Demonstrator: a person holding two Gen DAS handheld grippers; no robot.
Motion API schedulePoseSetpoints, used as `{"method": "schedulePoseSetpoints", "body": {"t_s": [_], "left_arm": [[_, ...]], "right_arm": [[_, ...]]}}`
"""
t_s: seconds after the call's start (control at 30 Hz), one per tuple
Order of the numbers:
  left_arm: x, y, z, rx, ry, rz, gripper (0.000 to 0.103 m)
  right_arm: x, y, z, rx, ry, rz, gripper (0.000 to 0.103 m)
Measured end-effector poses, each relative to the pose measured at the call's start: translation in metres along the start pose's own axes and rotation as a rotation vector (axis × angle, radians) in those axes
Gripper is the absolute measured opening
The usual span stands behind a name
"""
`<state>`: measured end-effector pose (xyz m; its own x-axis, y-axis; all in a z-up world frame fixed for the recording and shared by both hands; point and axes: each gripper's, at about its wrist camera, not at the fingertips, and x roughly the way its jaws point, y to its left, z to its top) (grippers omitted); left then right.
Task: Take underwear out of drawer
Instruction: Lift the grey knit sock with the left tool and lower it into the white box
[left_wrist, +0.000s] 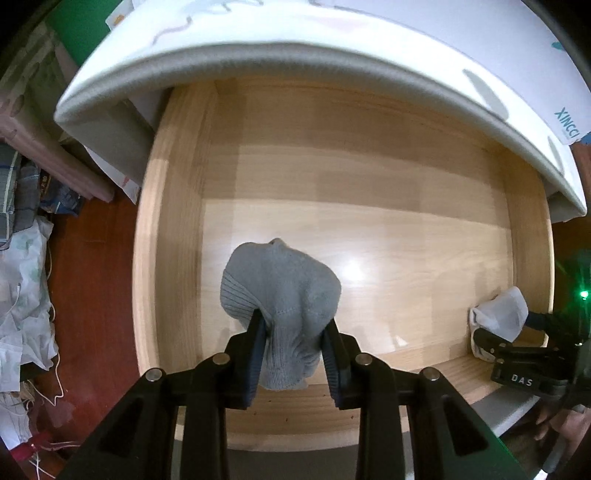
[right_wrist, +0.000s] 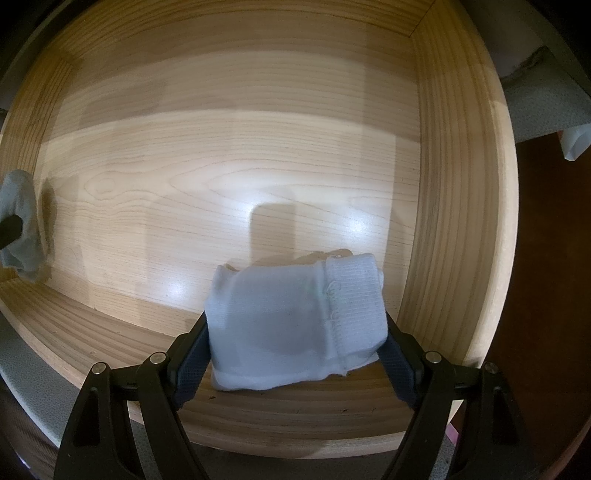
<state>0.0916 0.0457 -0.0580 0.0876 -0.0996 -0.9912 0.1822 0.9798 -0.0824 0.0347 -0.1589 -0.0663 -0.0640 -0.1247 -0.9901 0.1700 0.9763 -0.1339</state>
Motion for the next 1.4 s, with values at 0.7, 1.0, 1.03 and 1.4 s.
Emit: {"method": "schedulePoseSetpoints", "body": {"t_s": [0.7,1.0,1.03,1.4], "left_arm": [[-0.073,-0.006,-0.006,0.019,-0.14,0.002,0.029],[-0.112,-0.006,-0.003,0.032,-0.216,-0.001,0.029],[-0.118,-0.007,-0.003,0.036,-0.227,0.0,0.029],[-0.196,-0.014,0.012,0.058,-0.377,-0.008,0.029]], "right_arm": [[0.004,0.003,0.005,0.009,0.013,-0.017,0.078],[0.003,0.004,0.006,0.011,0.014,-0.019,0.078],[0.003,0.003,0.005,0.011,0.013,-0.019,0.078],[0.003,0.004,0.004,0.011,0.012,-0.019,0.078]]}}
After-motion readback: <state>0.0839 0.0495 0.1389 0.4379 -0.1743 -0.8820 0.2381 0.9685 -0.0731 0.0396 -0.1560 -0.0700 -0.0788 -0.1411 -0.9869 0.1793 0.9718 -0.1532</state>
